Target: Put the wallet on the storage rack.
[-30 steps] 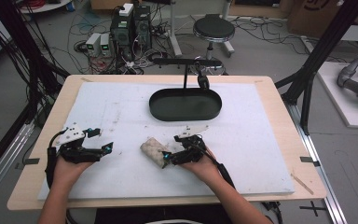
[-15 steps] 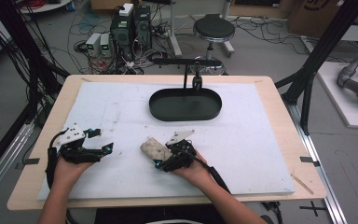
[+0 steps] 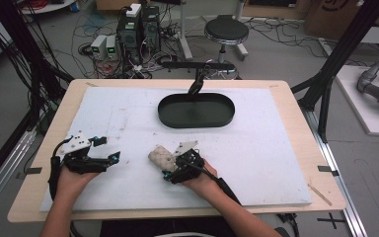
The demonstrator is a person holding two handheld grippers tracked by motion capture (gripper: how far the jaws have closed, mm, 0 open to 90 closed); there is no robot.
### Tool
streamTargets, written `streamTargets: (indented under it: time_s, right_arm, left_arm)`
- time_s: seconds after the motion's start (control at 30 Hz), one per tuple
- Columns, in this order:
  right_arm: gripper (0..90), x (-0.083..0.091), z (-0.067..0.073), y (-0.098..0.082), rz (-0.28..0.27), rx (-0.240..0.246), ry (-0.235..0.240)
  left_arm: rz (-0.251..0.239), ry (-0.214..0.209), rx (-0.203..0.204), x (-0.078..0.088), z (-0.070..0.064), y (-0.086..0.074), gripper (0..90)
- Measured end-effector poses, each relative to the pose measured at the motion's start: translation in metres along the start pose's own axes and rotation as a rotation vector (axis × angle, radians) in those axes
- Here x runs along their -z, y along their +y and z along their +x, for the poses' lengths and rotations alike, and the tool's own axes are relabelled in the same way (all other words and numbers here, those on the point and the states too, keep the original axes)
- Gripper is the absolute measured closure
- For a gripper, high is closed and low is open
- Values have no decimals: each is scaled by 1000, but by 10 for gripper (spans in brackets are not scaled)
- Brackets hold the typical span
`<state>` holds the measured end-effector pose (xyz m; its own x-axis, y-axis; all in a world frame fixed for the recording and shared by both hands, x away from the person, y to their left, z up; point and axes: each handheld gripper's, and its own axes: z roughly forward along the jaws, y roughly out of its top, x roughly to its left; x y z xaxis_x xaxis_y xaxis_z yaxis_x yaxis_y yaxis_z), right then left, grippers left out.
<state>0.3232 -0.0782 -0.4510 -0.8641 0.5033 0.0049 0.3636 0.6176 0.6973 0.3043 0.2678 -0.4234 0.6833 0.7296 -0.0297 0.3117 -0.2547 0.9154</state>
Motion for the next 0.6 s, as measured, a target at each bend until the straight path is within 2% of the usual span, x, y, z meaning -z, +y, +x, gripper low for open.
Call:
streamTargets:
  time_s: [0.1, 0.3, 0.53, 0.6]
  right_arm:
    - [361, 3, -3, -1, -10, -9, 15]
    - [375, 9, -9, -1, -21, 16, 31]
    - [374, 32, -26, 5, -77, 6, 27]
    - [374, 39, -32, 7, -99, 10, 10]
  left_arm:
    - [-3, 0, 4, 0, 0, 0, 194]
    - [-5, 1, 1, 1, 1, 0, 194]
    - [1, -4, 2, -1, 0, 0, 194]
    - [0, -4, 2, 0, 0, 0, 194]
